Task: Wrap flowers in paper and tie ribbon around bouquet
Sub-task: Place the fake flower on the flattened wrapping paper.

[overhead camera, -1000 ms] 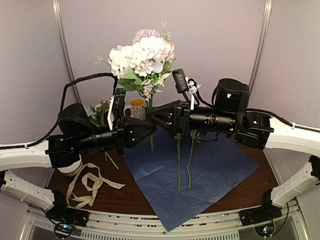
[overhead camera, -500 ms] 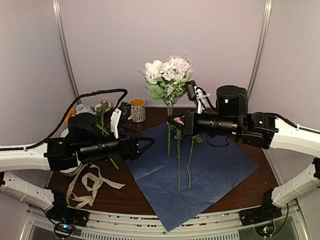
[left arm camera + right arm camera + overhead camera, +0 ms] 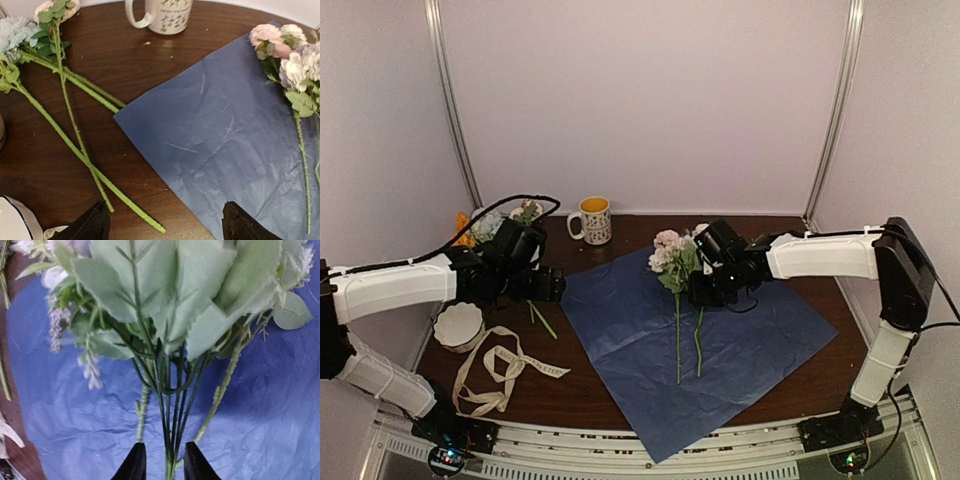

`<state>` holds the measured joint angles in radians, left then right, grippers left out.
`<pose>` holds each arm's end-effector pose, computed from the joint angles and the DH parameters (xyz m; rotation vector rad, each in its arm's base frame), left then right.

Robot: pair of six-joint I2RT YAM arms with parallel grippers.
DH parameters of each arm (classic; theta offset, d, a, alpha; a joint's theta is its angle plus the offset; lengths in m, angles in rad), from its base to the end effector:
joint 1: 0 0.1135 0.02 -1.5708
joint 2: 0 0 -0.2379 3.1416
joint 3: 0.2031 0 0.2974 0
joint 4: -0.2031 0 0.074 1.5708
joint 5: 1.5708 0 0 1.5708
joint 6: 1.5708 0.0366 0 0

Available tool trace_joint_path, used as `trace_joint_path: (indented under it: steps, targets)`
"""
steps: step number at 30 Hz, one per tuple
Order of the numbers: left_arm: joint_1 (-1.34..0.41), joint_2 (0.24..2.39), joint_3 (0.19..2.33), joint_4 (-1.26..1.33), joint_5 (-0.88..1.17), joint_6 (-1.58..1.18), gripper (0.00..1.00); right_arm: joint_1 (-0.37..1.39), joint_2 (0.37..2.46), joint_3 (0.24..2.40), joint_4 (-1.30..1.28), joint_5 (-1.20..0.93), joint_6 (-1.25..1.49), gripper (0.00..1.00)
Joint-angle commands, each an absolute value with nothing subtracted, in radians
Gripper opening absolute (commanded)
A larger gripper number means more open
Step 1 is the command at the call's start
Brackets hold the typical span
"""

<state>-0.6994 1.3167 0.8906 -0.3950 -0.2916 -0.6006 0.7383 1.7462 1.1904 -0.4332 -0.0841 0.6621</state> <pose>0.2551 -0.2009 0.1982 -0.0196 2.3658 -0.2863 0.2948 0.2724 0.1527 -0.1361 2.6821 0.6045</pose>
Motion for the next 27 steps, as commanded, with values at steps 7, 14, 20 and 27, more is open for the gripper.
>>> trace_joint_path:
  steps: [7,14,20,27]
  targets:
    - [-0.578,1.350,0.869,-0.448,-0.271,-0.573,0.78,0.793,1.682,1.226,-0.551,0.105,0.668,0.43]
    - [-0.392,1.447,0.909,-0.398,-0.199,-0.523,0.53,0.864,1.631,1.275,-0.591,0.134,0.658,0.45]
    - [-0.301,1.634,1.016,-0.337,-0.128,-0.531,0.59,0.902,1.632,1.312,-0.623,0.146,0.628,0.46]
    - [-0.299,1.885,1.211,-0.387,-0.110,-0.493,0.57,0.912,1.638,1.291,-0.654,0.192,0.622,0.47]
